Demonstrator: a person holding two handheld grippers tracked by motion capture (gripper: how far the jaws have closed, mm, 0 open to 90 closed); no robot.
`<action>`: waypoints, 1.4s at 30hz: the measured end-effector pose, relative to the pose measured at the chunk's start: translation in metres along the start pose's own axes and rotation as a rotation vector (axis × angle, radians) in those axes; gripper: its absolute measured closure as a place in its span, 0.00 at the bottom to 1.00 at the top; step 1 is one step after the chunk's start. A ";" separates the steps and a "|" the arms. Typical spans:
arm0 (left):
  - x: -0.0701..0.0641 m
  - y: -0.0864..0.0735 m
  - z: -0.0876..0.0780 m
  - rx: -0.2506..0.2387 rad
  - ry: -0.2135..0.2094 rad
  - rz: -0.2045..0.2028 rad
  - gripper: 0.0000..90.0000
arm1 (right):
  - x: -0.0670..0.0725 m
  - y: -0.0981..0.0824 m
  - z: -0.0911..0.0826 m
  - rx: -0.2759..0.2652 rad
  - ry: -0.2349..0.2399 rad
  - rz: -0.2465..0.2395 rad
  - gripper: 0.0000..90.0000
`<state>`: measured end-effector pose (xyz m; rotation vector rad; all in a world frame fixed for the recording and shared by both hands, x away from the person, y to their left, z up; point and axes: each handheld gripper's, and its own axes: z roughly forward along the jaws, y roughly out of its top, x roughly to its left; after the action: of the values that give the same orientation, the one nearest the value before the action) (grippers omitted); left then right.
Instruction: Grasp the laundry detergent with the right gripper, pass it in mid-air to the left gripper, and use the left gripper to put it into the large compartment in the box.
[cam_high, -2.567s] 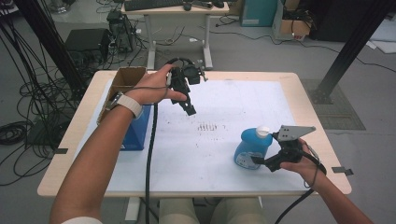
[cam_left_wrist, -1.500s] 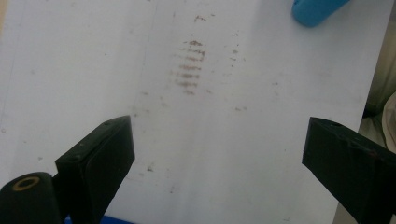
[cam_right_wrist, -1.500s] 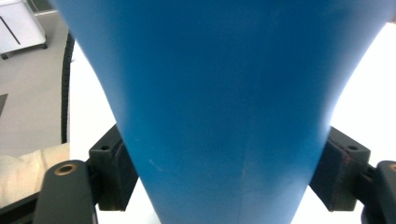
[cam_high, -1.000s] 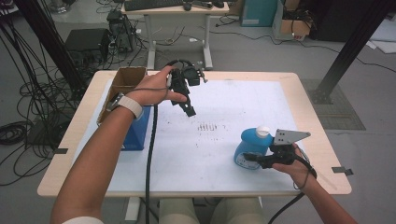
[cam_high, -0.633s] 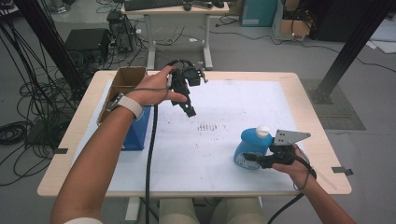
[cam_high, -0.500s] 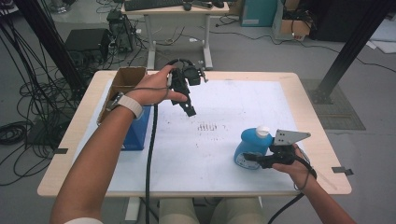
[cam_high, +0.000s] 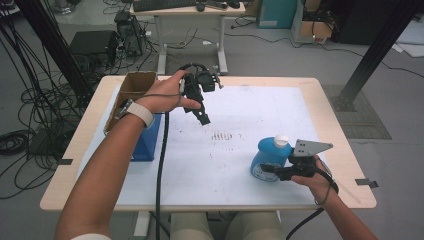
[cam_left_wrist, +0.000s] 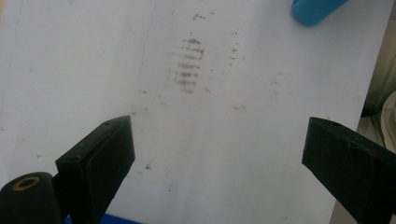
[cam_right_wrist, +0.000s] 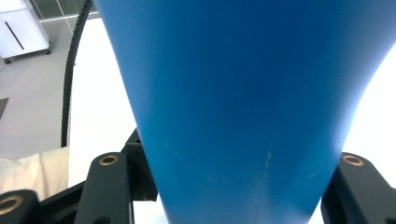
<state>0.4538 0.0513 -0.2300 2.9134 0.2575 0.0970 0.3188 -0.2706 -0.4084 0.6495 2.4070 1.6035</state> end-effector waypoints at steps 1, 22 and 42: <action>0.000 0.000 0.000 0.001 0.000 0.001 0.11 | 0.000 0.000 0.000 0.002 0.000 -0.002 0.47; -0.002 0.000 -0.001 -0.003 0.010 -0.016 0.11 | 0.000 0.001 0.000 0.007 0.000 -0.009 0.48; -0.003 0.000 -0.002 -0.006 0.012 -0.022 0.11 | -0.004 0.001 0.002 -0.012 0.006 -0.055 0.47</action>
<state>0.4502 0.0514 -0.2284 2.9038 0.2902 0.1111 0.3232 -0.2696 -0.4084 0.5723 2.3958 1.5998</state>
